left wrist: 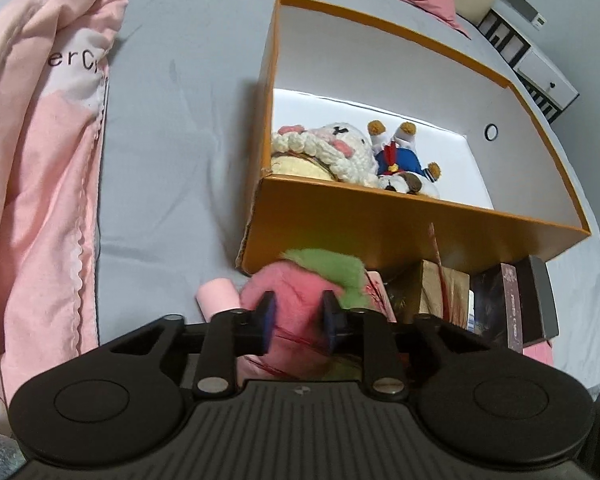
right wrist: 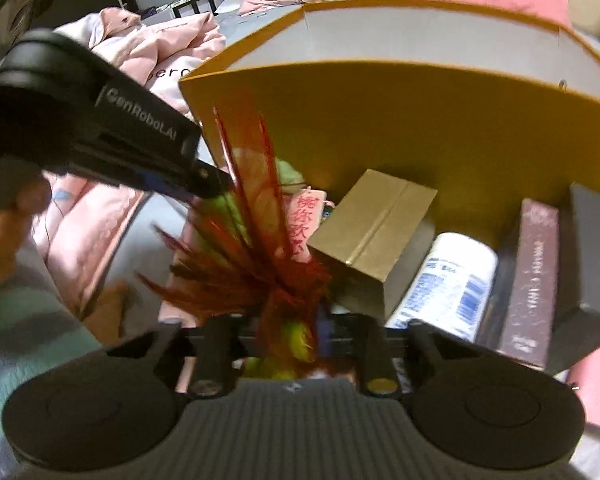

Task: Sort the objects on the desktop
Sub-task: 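Lift the peach plush and the feather toy and carry both over the box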

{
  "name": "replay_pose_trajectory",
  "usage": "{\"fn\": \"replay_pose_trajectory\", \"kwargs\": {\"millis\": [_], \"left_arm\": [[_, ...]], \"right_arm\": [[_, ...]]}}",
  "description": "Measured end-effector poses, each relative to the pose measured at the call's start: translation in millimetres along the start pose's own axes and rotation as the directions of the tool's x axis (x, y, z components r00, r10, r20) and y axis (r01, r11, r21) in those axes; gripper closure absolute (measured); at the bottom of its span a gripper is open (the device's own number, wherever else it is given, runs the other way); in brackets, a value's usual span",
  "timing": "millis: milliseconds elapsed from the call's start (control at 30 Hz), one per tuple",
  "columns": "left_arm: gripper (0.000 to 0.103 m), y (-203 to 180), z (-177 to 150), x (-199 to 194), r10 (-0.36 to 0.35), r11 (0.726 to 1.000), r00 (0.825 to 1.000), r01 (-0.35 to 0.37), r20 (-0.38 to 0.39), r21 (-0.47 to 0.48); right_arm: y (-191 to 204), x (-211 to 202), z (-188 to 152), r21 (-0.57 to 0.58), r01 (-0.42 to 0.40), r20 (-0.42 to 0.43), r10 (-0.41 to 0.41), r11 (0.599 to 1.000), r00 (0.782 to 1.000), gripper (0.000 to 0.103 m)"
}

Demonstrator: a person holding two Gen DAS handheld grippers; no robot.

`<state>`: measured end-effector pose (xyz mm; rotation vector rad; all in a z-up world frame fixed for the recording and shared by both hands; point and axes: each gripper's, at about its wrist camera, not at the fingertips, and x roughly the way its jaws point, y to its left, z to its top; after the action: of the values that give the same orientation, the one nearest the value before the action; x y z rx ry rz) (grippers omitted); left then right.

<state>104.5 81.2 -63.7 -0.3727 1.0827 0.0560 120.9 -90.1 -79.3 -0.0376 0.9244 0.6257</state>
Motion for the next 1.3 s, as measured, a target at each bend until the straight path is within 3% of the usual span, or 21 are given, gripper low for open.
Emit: {"fn": "replay_pose_trajectory", "kwargs": {"millis": [100,167,200,267,467,600,767,1000,1133,1300], "left_arm": [[0.068,3.9,-0.3,-4.6,-0.003,1.0,1.0,0.004,0.028,-0.028],[0.062,7.3,-0.6,-10.9,-0.017,0.999,0.998,0.02,0.056,-0.044],[0.053,8.9,-0.9,-13.2,-0.024,0.998,0.998,0.027,0.065,-0.049],[0.05,10.0,-1.0,-16.0,-0.032,0.998,0.996,0.036,0.081,-0.052],[0.041,-0.8,-0.9,-9.1,-0.019,1.0,0.999,0.019,0.046,0.007],[0.04,-20.8,-4.5,0.9,0.033,0.992,0.999,-0.035,0.013,0.121],[0.04,-37.8,-6.3,21.6,0.078,0.977,0.996,-0.066,-0.052,0.202],[0.037,-42.6,-7.4,45.7,0.089,0.978,0.988,-0.063,-0.124,0.2],[0.046,-37.3,-7.4,47.9,0.051,0.985,0.988,-0.025,-0.148,0.172],[0.049,-27.7,-7.2,52.3,0.005,0.993,0.982,0.017,-0.189,0.117]], "right_arm": [[2.3,-5.9,-1.3,-0.016,-0.02,0.04,0.021,1.0,0.999,0.1],[7.0,-18.8,-2.1,-0.05,-0.012,0.095,0.016,0.999,0.995,0.101],[7.2,-25.8,-1.7,-0.054,-0.013,0.118,0.019,0.998,0.993,0.102],[4.1,-42.3,-3.1,-0.037,-0.029,0.153,0.035,0.999,0.988,0.102],[-16.4,-91.4,-12.4,0.052,-0.068,0.253,0.052,0.996,0.966,0.102],[-39.4,-111.7,-15.1,0.159,-0.081,0.333,0.024,0.984,0.942,0.102],[-52.4,-107.7,-11.6,0.236,-0.058,0.359,-0.031,0.97,0.933,0.102],[-51.5,-93.5,-7.3,0.238,-0.046,0.36,-0.044,0.97,0.932,0.102],[-53.7,-90.1,-6.8,0.242,-0.046,0.355,-0.044,0.969,0.934,0.101],[-53.3,-85.2,-5.5,0.238,-0.046,0.347,-0.041,0.97,0.937,0.101]]}}
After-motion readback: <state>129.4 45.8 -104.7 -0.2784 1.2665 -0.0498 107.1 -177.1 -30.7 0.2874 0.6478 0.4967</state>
